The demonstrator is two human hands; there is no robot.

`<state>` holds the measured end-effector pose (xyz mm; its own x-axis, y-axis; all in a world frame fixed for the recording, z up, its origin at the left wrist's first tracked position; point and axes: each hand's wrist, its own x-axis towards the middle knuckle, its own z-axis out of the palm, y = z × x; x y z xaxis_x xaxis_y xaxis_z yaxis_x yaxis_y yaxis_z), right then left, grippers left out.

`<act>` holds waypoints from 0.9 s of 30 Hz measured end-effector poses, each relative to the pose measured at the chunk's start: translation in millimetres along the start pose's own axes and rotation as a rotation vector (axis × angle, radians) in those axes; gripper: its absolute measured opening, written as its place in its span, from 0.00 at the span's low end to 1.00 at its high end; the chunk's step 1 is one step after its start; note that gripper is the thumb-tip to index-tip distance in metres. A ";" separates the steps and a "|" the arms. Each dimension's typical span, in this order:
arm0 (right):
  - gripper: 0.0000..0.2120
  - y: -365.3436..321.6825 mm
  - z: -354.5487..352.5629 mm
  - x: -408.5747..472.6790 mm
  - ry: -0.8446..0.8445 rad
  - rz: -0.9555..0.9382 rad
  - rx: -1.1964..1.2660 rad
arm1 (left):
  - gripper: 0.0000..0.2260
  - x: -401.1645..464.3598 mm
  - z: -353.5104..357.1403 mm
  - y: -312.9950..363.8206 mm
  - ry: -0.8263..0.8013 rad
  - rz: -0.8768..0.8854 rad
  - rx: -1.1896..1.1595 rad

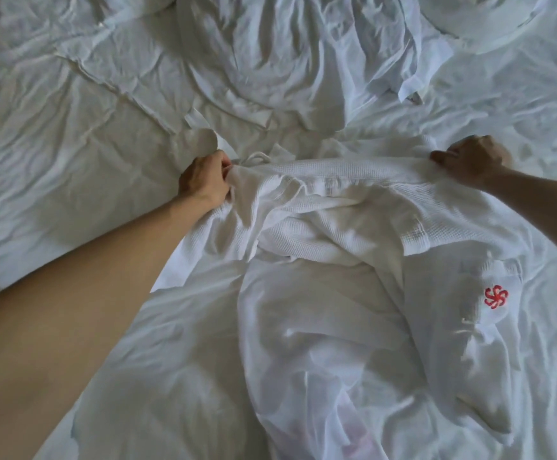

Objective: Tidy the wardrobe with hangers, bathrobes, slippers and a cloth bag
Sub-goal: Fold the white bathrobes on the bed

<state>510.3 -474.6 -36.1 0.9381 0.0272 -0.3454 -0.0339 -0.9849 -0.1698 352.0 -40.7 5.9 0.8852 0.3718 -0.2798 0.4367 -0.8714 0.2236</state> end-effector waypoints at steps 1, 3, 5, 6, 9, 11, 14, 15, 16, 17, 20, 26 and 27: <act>0.23 0.7 4.7 0.6 -0.010 0.006 -0.005 | 0.09 1.1 1.7 -1.5 -0.012 -0.002 -0.037; 0.21 -0.4 11.8 -3.0 -0.014 0.010 0.016 | 0.11 2.1 3.4 -6.3 -0.003 0.003 -0.160; 0.18 -2.8 15.3 -9.0 0.070 -0.028 0.066 | 0.13 -1.6 0.0 -7.1 0.091 0.073 -0.266; 0.16 -3.4 15.9 -13.2 0.163 -0.061 0.104 | 0.13 -4.9 -3.4 -4.7 0.156 0.151 -0.281; 0.11 -6.2 8.2 -42.4 0.472 -0.268 0.236 | 0.13 -11.2 -13.8 8.1 0.154 0.442 -0.251; 0.08 -6.8 1.1 -76.6 0.500 -0.460 0.254 | 0.16 -11.8 -17.2 18.7 -0.032 0.565 -0.183; 0.15 3.0 5.1 -121.2 0.376 -0.696 0.162 | 0.22 -15.0 -15.4 30.2 -0.191 0.633 -0.097; 0.20 9.7 7.9 -126.9 0.326 -0.695 0.126 | 0.23 -17.2 -14.0 30.9 -0.180 0.660 -0.074; 0.24 15.7 10.7 -129.7 0.285 -0.668 0.090 | 0.23 -18.7 -11.0 28.9 -0.163 0.694 -0.031; 0.28 21.8 15.2 -129.3 0.248 -0.640 0.059 | 0.22 -20.0 -8.2 25.9 -0.152 0.733 0.029; 0.25 29.8 34.0 -130.1 0.154 -0.654 0.010 | 0.13 -25.4 1.8 14.0 -0.196 0.733 0.130; 0.11 2.3 38.5 -130.4 0.257 -0.741 0.110 | 0.06 -34.8 5.6 10.0 -0.162 0.603 0.054; 0.09 -1.2 33.7 -124.2 0.287 -0.720 0.100 | 0.03 -35.4 4.6 10.4 -0.142 0.603 0.048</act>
<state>382.2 -471.0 -24.1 0.7926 0.5954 0.1312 0.5992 -0.7209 -0.3482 324.5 -64.4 13.8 0.9424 -0.2336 -0.2392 -0.1442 -0.9295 0.3395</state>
